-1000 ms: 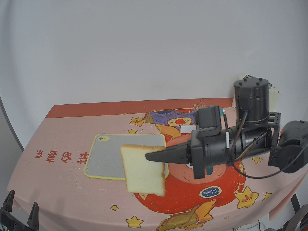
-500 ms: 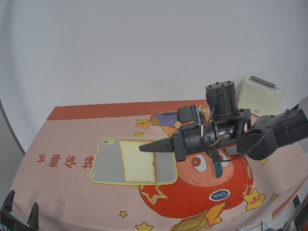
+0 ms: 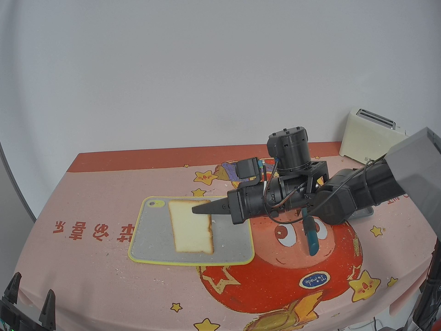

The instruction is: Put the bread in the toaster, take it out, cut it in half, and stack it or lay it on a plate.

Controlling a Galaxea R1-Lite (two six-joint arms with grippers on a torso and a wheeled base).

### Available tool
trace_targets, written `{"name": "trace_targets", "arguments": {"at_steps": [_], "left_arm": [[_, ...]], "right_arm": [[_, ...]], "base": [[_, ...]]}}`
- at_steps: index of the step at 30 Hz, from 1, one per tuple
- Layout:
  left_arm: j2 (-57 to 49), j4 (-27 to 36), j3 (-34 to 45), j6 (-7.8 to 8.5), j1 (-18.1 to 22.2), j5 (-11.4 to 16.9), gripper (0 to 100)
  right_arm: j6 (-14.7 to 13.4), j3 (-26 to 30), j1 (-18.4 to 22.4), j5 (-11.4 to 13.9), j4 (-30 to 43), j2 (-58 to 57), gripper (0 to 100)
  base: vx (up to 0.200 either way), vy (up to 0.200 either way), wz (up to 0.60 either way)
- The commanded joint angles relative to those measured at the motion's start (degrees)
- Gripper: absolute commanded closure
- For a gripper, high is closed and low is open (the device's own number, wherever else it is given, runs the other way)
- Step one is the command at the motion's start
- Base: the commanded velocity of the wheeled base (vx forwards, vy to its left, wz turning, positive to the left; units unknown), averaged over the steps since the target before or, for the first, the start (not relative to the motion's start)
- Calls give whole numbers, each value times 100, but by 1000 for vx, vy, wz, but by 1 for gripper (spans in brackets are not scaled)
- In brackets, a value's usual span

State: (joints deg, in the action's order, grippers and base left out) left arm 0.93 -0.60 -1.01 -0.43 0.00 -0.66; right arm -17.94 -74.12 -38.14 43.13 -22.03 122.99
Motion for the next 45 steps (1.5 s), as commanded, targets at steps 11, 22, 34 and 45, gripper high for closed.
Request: {"name": "trace_targets", "arguments": {"at_steps": [11, 22, 34, 45], "left_arm": [[-93, -2, 101, -1, 0, -4, 0], [-93, -2, 101, -1, 0, 4, 0], [-93, -2, 101, -1, 0, 4, 0], [-93, -2, 101, -1, 0, 4, 0]], "right_arm": [[-86, -217, 26, -6, -12, 498, 100], [-78, -322, 35, -50, -56, 551, 0], [599, -393, 79, -727, -100, 498, 0], [1961, 504, -281, -1870, -135, 401, 0]], "base": [[0, 0, 0], [0, 0, 0], [0, 0, 0], [0, 0, 0]]}}
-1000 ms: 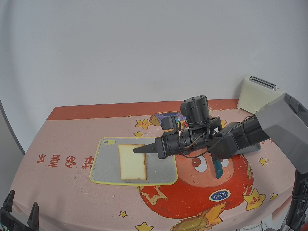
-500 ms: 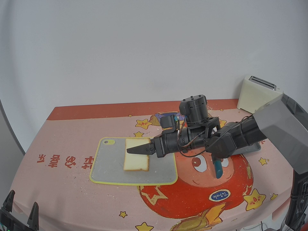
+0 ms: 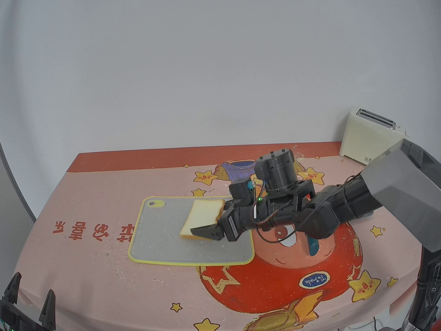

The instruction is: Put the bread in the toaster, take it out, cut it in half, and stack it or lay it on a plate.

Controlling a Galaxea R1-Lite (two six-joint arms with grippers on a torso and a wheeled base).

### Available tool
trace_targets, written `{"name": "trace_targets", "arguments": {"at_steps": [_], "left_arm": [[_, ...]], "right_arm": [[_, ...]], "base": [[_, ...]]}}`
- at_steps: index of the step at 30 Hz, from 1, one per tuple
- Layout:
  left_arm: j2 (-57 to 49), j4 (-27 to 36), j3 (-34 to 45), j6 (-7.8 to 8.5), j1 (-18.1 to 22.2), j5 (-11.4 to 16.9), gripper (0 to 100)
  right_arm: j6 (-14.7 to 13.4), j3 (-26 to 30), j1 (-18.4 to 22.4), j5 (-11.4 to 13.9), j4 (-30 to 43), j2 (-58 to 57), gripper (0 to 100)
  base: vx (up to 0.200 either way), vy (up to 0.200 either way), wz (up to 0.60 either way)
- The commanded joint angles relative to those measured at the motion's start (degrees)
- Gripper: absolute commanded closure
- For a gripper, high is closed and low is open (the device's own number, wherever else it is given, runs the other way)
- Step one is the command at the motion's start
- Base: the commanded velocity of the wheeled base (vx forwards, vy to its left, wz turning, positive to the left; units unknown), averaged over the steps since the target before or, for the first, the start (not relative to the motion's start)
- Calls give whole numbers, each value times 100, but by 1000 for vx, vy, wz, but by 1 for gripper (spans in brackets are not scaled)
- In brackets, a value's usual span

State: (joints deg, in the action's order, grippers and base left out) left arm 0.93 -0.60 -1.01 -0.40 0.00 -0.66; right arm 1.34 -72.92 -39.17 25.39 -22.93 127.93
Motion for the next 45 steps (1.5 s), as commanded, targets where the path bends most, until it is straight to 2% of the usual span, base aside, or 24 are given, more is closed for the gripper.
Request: {"name": "trace_targets", "arguments": {"at_steps": [1, 7, 11, 13, 14, 17, 18, 23, 25, 27, 28, 31, 34, 36, 39, 45], "left_arm": [[-93, -2, 101, -4, 0, -4, 0], [-93, -2, 101, 5, 0, -4, 0], [-93, -2, 101, -4, 0, 4, 0], [-93, -2, 101, -4, 0, -4, 0], [-93, -2, 101, -4, 0, -4, 0], [-93, -2, 101, -4, 0, 4, 0], [-93, -2, 101, -4, 0, 4, 0], [-93, -2, 101, 5, 0, 4, 0], [-93, -2, 101, 5, 0, 4, 0], [-93, -2, 101, -4, 0, -4, 0], [-93, -2, 101, -4, 0, -4, 0], [-93, -2, 101, 5, 0, -4, 0], [-93, -2, 101, 5, 0, -4, 0], [-93, -2, 101, 5, 0, -4, 0], [-93, -2, 101, 5, 0, 4, 0], [-93, -2, 101, -4, 0, 4, 0]], "right_arm": [[7, 455, -196, -87, -106, -128, 0], [-20, 569, -240, -122, -432, -207, 0], [-2, 701, -240, -254, -423, -409, 0], [-37, 709, -232, -448, -370, -514, 0], [-64, 683, -214, -632, -396, -497, 0], [-213, 727, -249, -887, -449, -497, 0], [-213, 727, -249, -887, -449, -497, 0], [-512, 279, -135, -1546, -502, -339, 0], [-644, 261, -144, -1713, -642, -391, 0], [-741, 244, -152, -1889, -836, -497, 0], [-793, 270, -161, -2073, -950, -708, 0], [-934, 349, -117, -2355, -880, -1411, 0], [-987, 472, 76, -2443, -519, -2044, 0], [-969, 639, 428, -2706, 597, -2817, 0], [-1004, 955, 770, -3111, 1317, -3230, 0], [-969, 1966, 1104, -3743, 1282, -3512, 0]], "base": [[0, 0, 0], [0, 0, 0], [0, 0, 0], [0, 0, 0], [0, 0, 0], [0, 0, 0], [0, 0, 0], [0, 0, 0], [0, 0, 0], [0, 0, 0], [0, 0, 0], [0, 0, 0], [0, 0, 0], [0, 0, 0], [0, 0, 0], [0, 0, 0]]}}
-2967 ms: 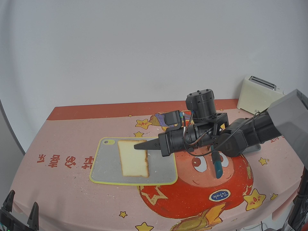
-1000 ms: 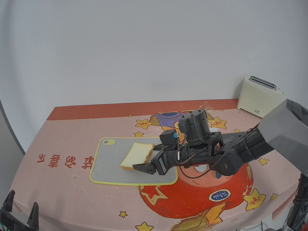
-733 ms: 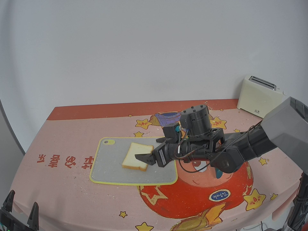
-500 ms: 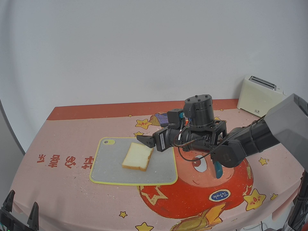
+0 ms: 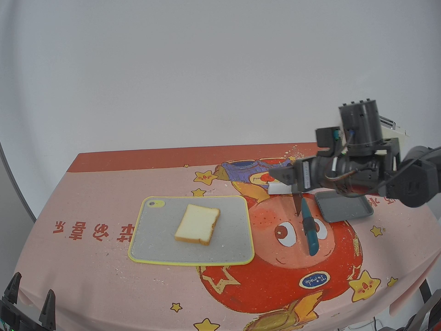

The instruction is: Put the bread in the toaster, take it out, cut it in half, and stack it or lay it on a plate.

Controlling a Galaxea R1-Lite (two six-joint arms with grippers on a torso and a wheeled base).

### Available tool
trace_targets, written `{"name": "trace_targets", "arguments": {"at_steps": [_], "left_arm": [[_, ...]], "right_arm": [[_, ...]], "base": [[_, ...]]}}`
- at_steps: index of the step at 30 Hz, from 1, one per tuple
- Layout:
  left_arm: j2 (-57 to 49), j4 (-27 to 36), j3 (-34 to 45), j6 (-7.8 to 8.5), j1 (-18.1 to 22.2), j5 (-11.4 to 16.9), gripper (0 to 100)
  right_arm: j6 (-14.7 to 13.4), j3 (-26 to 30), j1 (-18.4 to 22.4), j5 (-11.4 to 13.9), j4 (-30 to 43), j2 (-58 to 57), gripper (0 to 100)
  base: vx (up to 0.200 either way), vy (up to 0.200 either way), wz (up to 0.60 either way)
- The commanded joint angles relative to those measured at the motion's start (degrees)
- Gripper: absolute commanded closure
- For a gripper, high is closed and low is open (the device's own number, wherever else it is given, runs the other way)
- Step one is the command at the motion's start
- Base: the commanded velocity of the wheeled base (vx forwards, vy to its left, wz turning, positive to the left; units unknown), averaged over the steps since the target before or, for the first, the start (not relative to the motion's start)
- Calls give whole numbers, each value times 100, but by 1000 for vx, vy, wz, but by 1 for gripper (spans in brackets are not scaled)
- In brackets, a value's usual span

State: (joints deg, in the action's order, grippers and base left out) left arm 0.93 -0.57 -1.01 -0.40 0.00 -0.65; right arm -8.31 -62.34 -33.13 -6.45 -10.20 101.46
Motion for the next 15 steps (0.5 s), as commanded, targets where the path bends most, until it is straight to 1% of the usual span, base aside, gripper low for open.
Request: {"name": "trace_targets", "arguments": {"at_steps": [1, 3, 5, 6, 10, 11, 12, 14, 15], "left_arm": [[-93, -4, 101, -4, 0, -6, 0], [-93, -4, 101, -4, 0, -6, 0], [-93, -4, 101, 5, 0, -6, 0], [-93, -4, 101, -4, 0, -6, 0], [-93, -4, 101, -4, 0, 3, 0], [-93, -4, 101, -4, 0, -6, 0], [-93, -4, 101, -4, 0, -6, 0], [-93, -4, 101, -4, 0, -6, 0], [-93, -4, 101, -4, 0, -6, 0]], "right_arm": [[-4, 1066, 475, -735, -26, -891, 0], [5, 1251, 431, -964, -61, -900, 0], [5, 1286, 413, -1007, -69, -900, 0], [-21, 1348, 343, -1087, -52, -883, 0], [-74, 1488, 228, -1139, -87, -768, 0], [-91, 1550, 176, -1218, -105, -672, 0], [-127, 1576, 123, -1236, -105, -654, 0], [-294, 1611, -35, -1245, -96, -610, 0], [-294, 1611, -35, -1245, -96, -610, 0]], "base": [[0, 0, 0], [0, 0, 0], [0, 0, 0], [0, 0, 0], [0, 0, 0], [0, 0, 0], [0, 0, 0], [0, 0, 0], [0, 0, 0]]}}
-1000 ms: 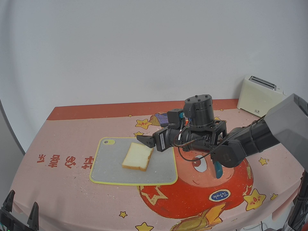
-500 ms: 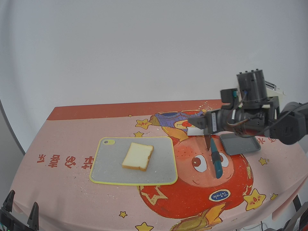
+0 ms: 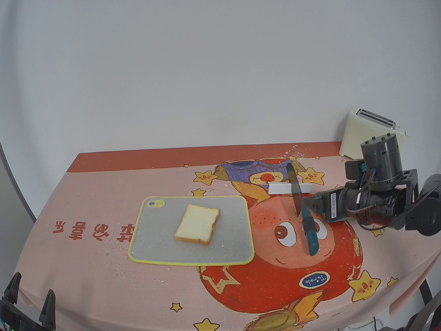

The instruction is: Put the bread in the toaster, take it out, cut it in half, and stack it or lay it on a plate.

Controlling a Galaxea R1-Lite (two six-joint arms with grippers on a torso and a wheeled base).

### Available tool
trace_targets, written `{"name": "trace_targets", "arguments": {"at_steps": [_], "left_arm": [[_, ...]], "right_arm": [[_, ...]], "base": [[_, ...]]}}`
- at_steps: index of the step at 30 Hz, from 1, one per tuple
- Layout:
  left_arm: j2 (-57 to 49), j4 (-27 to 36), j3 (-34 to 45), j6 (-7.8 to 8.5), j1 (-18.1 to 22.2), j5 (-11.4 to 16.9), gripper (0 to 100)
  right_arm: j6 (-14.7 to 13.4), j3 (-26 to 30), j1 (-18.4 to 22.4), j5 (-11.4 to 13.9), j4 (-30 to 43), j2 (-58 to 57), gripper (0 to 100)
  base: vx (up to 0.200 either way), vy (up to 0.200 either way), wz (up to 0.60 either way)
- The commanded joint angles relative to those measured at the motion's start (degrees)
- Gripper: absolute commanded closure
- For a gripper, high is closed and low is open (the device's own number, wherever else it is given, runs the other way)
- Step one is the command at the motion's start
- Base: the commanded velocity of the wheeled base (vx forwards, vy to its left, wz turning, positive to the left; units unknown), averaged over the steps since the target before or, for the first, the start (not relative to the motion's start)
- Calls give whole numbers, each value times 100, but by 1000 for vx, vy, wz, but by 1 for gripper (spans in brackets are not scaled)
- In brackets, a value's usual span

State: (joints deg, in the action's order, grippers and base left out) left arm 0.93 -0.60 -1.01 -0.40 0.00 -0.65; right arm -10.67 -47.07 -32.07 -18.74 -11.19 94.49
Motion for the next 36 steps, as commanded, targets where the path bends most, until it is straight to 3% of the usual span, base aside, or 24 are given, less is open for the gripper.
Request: {"name": "trace_targets", "arguments": {"at_steps": [1, 4, 10, 11, 15, 19, 25, 36], "left_arm": [[-93, -2, 101, -4, 0, -6, 0], [-93, -2, 101, -4, 0, -6, 0], [-93, -2, 101, -4, 0, -6, 0], [-93, -2, 101, -4, 0, 3, 0], [-93, -2, 101, -4, 0, -6, 0], [-93, -2, 101, -4, 0, -6, 0], [-93, -2, 101, -4, 0, -6, 0], [-93, -2, 101, -4, 0, -6, 0]], "right_arm": [[-199, 75, -291, -77, 3, 201, 0], [-252, 40, -405, -288, 3, 342, 0], [-304, 49, -431, -332, 3, 597, 0], [-524, 31, -431, -359, -6, 738, 0], [-946, -101, -449, -411, -6, 1001, 0], [-972, -224, -458, -420, -6, 1116, 0], [-1025, -365, -466, -640, -15, 1353, 0], [-1069, -417, -458, -631, -6, 1379, 0]], "base": [[0, 0, 0], [0, 0, 0], [0, 0, 0], [0, 0, 0], [0, 0, 0], [0, 0, 0], [0, 0, 0], [0, 0, 0]]}}
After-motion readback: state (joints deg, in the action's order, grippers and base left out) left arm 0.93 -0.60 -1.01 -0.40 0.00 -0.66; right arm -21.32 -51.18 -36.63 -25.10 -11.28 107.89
